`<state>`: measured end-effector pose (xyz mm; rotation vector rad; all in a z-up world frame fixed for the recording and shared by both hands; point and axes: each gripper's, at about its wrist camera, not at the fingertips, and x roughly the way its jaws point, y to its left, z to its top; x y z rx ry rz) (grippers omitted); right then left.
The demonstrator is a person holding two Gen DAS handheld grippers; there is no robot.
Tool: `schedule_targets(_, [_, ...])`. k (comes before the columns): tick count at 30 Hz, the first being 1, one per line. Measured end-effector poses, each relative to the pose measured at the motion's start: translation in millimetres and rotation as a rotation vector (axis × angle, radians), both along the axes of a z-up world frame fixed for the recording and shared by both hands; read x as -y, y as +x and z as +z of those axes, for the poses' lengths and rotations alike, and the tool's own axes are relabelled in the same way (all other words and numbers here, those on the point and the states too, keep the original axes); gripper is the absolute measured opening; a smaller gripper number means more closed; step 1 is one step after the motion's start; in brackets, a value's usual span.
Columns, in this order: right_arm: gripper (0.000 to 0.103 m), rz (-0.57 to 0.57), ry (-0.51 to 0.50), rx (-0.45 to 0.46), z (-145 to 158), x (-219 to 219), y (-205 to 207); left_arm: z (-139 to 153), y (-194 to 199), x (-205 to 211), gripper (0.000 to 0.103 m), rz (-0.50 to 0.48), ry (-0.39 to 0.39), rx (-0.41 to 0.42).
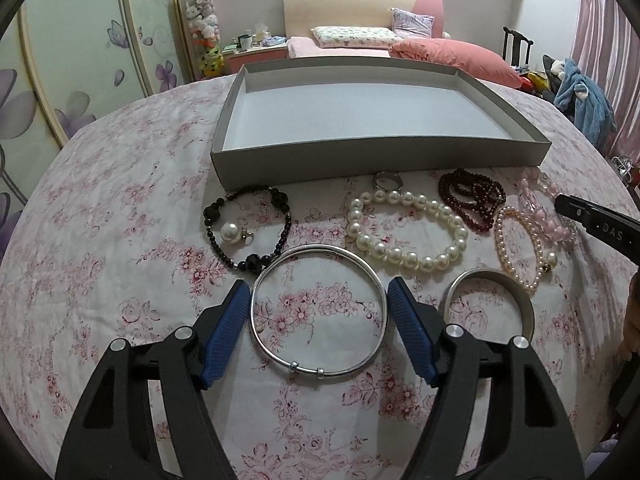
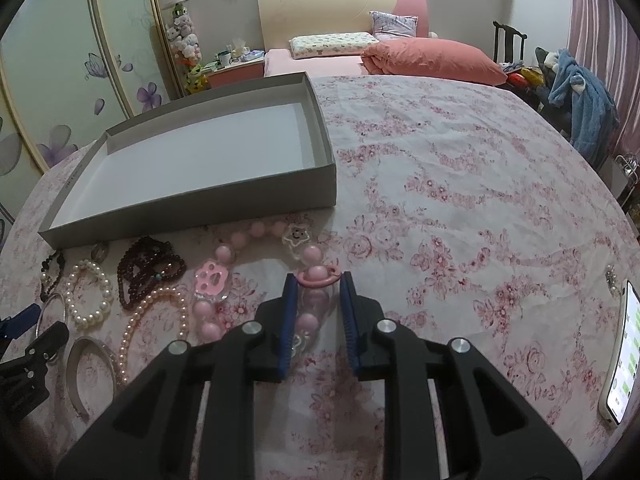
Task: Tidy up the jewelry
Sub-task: 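Close the left gripper on the thin silver bangle while the right holds the pink bracelet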
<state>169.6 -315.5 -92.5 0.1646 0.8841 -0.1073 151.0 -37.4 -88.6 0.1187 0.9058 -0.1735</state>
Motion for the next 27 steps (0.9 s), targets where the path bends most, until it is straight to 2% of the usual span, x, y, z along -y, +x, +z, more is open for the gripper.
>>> schedule_targets(11, [0.021,-0.008,0.070,0.094,18,5,-25,5,-9,-14,0.071,0.022,-0.046,0.011])
schedule_targets(24, [0.021,0.034,0.112,0.214,49,-9,-50,24,-24,-17,0.070,0.040,-0.066,0.123])
schedule_targets(25, [0.001,0.039,0.115,0.226,51,-11,-52,26,-26,-17,0.070,0.041,-0.068,0.134])
schedule_targets(27, [0.001,0.040,0.124,0.248,54,-13,-56,31,-29,-17,0.070,0.044,-0.074,0.168])
